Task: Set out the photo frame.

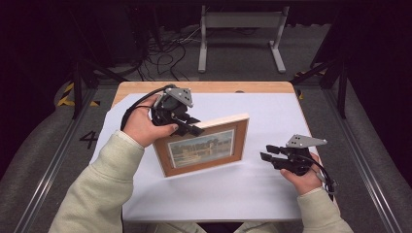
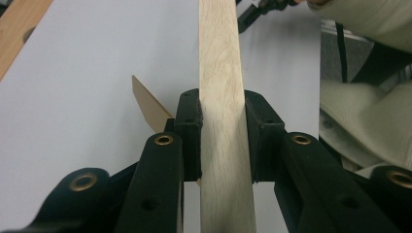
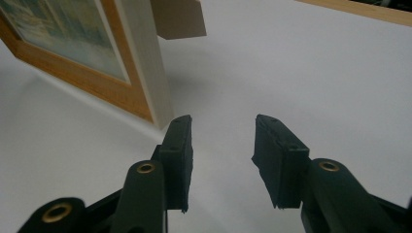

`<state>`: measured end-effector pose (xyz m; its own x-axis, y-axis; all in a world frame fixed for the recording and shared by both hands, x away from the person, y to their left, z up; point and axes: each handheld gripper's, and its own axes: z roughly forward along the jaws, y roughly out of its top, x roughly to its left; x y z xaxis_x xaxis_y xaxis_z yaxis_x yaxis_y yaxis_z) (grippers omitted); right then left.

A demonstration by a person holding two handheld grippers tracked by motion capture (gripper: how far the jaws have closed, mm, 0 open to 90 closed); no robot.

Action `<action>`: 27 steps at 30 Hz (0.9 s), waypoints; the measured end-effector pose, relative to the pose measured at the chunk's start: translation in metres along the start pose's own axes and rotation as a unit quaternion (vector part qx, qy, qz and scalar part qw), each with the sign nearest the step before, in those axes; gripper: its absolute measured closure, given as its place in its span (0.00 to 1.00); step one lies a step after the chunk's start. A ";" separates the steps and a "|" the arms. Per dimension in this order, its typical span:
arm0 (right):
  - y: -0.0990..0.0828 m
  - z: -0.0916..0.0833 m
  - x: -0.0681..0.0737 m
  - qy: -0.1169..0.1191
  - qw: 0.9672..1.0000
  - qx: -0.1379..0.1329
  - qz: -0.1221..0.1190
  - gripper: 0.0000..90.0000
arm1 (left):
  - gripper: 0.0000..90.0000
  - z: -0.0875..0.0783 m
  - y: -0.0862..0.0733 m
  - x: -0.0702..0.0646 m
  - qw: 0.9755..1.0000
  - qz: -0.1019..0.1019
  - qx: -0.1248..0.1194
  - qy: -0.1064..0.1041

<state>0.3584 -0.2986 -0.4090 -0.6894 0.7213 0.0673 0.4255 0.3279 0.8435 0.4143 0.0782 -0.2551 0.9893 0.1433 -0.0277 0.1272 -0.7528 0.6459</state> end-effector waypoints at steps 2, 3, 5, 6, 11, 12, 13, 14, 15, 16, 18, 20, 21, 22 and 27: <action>-0.001 -0.001 -0.001 0.000 1.000 0.000 0.000 0.65 | 0.80 0.006 0.004 -0.003 1.000 0.025 0.015 -0.008; -0.001 -0.001 -0.001 -0.001 1.000 -0.001 0.001 0.65 | 0.80 0.009 0.005 -0.004 0.999 0.024 0.019 -0.012; -0.001 -0.002 -0.002 -0.002 1.000 -0.001 0.003 0.65 | 0.80 0.012 0.007 -0.004 0.999 0.028 0.020 -0.021; -0.001 -0.002 -0.002 -0.002 1.000 -0.001 0.003 0.65 | 0.80 0.013 0.007 -0.004 0.999 0.027 0.019 -0.024; -0.002 -0.003 -0.003 -0.002 1.000 -0.001 0.004 0.65 | 0.80 0.017 0.009 -0.002 0.998 0.035 0.009 -0.043; -0.002 -0.003 -0.003 -0.002 1.000 -0.001 0.004 0.65 | 0.80 0.018 0.009 -0.002 0.998 0.037 0.010 -0.044; -0.002 -0.003 -0.003 -0.002 1.000 -0.001 0.005 0.64 | 0.80 0.020 0.009 -0.001 0.998 0.039 0.012 -0.048; -0.002 -0.002 -0.004 -0.002 1.000 -0.001 0.004 0.64 | 0.80 0.022 0.009 -0.001 0.998 0.038 0.012 -0.050; -0.002 -0.002 -0.004 -0.003 1.000 -0.001 0.004 0.64 | 0.80 0.025 0.008 0.000 0.998 0.039 0.012 -0.054; -0.002 -0.003 -0.004 -0.002 1.000 -0.001 0.004 0.64 | 0.80 0.027 0.008 0.000 0.997 0.040 0.012 -0.058; -0.002 -0.003 -0.004 -0.002 1.000 -0.003 0.004 0.64 | 0.80 0.031 0.006 0.003 0.997 0.042 0.014 -0.067; -0.002 -0.003 -0.005 -0.003 1.000 -0.003 0.004 0.64 | 0.79 0.033 0.005 0.005 0.996 0.040 0.012 -0.073; -0.002 -0.003 -0.005 -0.003 1.000 -0.002 0.006 0.64 | 0.80 0.033 0.004 0.006 0.996 0.042 0.009 -0.076; -0.002 -0.003 -0.005 -0.003 1.000 -0.003 0.006 0.64 | 0.80 0.034 0.003 0.008 0.996 0.044 0.007 -0.077; -0.003 -0.002 -0.006 -0.002 1.000 -0.001 0.004 0.64 | 0.79 0.035 0.000 0.011 0.997 0.032 0.002 -0.077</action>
<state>0.3600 -0.3050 -0.4103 -0.6831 0.7268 0.0715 0.4302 0.3213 0.8436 0.4279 0.0576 -0.2818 0.9947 -0.0057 -0.1029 0.0625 -0.7599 0.6470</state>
